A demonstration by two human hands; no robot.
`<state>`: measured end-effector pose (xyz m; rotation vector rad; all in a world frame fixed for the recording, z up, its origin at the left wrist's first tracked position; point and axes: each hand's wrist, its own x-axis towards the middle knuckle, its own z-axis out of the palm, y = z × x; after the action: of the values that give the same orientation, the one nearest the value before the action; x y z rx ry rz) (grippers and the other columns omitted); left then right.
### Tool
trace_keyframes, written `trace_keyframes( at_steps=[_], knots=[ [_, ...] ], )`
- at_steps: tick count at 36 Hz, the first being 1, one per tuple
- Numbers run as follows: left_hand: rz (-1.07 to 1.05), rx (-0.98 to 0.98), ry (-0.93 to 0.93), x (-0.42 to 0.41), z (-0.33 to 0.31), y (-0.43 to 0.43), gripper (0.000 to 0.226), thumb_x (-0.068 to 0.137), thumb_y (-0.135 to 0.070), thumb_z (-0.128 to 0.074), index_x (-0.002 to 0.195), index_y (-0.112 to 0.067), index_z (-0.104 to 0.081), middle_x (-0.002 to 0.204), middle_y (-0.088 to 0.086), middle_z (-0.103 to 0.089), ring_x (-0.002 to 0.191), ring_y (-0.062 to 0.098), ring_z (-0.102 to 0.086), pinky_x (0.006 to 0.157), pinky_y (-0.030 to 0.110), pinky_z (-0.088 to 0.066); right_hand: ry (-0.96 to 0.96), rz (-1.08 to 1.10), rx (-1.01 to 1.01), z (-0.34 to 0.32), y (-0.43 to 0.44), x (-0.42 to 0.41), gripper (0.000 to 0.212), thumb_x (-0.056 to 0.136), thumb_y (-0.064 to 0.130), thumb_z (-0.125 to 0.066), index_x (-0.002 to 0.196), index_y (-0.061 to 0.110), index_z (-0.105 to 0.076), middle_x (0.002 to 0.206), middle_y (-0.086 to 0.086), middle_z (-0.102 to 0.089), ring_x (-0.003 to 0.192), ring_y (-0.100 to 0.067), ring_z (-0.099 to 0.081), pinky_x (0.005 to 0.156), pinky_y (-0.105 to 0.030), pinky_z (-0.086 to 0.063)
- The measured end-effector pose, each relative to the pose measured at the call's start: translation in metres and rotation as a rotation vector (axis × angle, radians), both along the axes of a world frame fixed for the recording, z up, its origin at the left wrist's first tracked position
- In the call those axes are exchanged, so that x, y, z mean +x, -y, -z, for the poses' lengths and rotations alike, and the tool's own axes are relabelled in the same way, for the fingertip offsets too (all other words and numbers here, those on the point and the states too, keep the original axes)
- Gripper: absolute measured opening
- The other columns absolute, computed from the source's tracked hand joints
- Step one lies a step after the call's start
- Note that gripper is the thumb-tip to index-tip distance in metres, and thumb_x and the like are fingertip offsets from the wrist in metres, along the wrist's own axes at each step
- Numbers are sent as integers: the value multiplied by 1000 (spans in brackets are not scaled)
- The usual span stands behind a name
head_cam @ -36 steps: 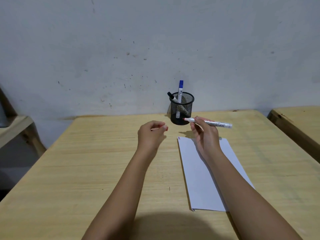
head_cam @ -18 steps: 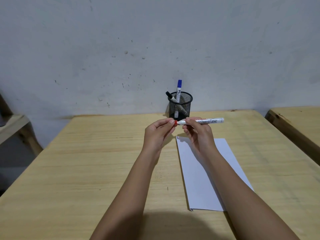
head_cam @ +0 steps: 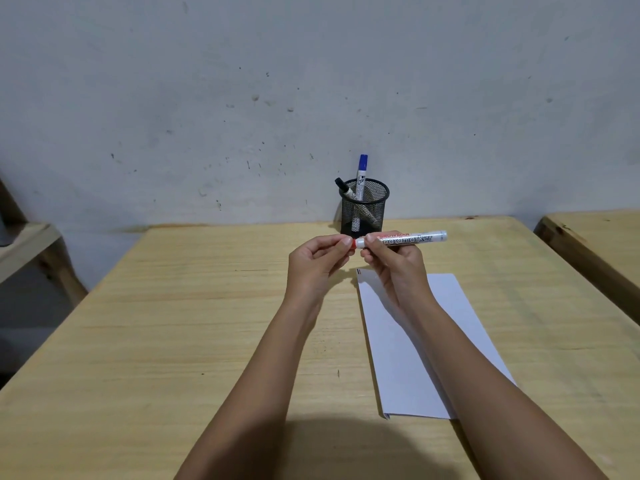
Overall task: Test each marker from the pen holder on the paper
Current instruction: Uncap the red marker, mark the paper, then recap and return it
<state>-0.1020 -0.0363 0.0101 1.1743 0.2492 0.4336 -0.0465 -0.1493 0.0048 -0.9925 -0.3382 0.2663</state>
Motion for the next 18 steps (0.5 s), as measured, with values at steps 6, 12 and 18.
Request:
trace_keyframes(
  at_steps=[6,12,18],
  knots=[
    [-20,62,-17,3,-2,-5,6,81,-8,-69,87,-9,-71,78,4,-70,73,9,-65,78,16,-54,62,-18,-139,-6,4,5,6,85,9,-64,80,13,-63,77,-4,-65,70,-9,-61,62,-15,-50],
    [-120,-51,-2,0,-3,-16,9,81,-7,-70,89,-10,-71,87,6,-72,80,9,-67,81,18,-55,-96,78,5,-10,15,11,4,85,5,-63,83,8,-65,69,4,-69,70,-8,-66,69,-15,-55],
    [-208,-235,49,3,-16,-20,18,83,0,-66,101,1,-66,91,9,-70,81,10,-71,79,19,-57,46,57,-184,-12,16,10,5,78,5,-71,82,8,-71,75,-4,-69,74,-16,-66,73,-21,-55]
  ],
)
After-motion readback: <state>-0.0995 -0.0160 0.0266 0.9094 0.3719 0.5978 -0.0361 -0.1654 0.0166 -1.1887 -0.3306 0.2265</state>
